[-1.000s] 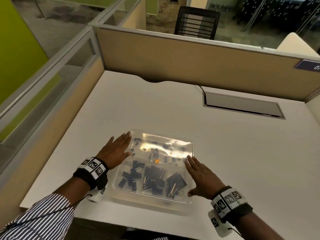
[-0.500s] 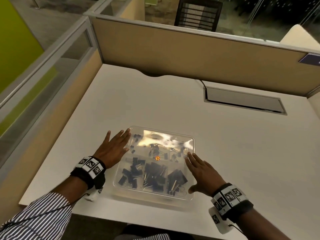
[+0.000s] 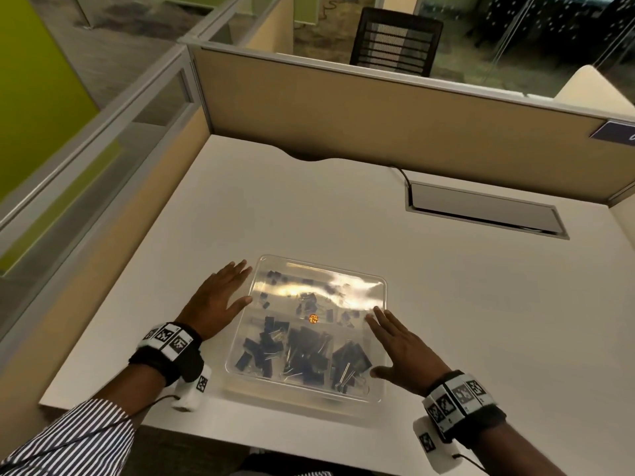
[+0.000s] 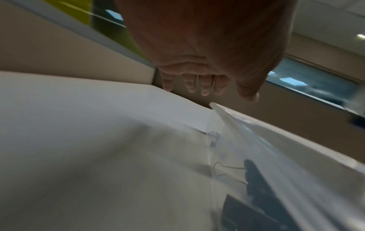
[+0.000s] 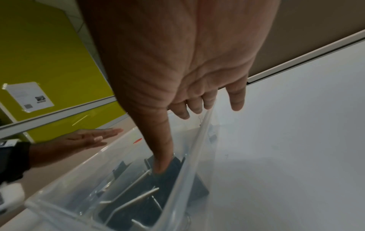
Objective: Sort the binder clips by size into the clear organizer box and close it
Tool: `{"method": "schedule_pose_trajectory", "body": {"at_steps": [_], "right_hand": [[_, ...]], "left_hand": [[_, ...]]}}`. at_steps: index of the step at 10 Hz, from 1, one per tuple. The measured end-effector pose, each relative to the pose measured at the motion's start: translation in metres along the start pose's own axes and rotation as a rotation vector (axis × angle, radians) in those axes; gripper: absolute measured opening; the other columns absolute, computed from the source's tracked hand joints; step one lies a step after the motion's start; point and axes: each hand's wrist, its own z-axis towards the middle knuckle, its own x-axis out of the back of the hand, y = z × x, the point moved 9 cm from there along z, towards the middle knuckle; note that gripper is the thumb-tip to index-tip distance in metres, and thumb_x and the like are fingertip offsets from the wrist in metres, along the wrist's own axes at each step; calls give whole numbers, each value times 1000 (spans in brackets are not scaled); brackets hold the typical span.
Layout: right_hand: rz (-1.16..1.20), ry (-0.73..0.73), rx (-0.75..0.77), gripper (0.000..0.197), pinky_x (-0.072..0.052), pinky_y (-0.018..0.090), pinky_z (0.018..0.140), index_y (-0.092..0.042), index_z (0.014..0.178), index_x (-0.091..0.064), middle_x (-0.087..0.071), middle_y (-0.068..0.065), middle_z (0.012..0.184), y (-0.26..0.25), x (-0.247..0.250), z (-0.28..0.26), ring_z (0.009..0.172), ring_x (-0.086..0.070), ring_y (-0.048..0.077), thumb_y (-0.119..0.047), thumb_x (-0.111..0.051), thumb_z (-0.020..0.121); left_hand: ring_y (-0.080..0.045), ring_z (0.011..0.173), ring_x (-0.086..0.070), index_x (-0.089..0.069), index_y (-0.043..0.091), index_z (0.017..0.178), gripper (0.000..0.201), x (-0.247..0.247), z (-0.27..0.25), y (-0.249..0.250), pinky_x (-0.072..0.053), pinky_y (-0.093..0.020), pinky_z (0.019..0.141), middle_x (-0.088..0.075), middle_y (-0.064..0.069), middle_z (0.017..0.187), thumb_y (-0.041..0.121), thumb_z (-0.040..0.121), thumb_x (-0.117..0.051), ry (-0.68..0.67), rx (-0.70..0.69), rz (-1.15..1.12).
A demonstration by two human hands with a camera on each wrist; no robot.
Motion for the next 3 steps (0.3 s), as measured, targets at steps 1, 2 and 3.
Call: {"method": "schedule_pose_trajectory", "body": {"at_steps": [1, 2, 3], "right_hand": [[40, 44, 7, 97, -15, 34, 123, -26, 157, 1, 16, -7, 160, 2, 6, -1, 150, 12, 12, -54, -61, 89], [73, 66, -19, 88, -17, 33, 122, -31, 157, -3, 13, -10, 161, 6, 11, -2, 150, 10, 10, -53, -58, 91], [113, 121, -23, 80, -22, 31, 120, -35, 156, -11, 3, -12, 163, 8, 22, -3, 151, 3, 9, -50, -58, 93]], "left_hand": [[-13, 107, -62, -69, 25, 110, 17, 30, -22, -13, -46, -24, 92, -68, 11, 114, 23, 95, -61, 237, 95, -145], [-16, 65, -66, -67, 21, 77, 24, 34, -51, -42, -52, -23, 61, -70, 3, 69, 9, 96, -58, 271, 337, -412], [-31, 61, -65, -65, 13, 73, 28, 25, -92, -60, -49, -28, 57, -69, -10, 66, 7, 98, -54, 177, 476, -606]]}}
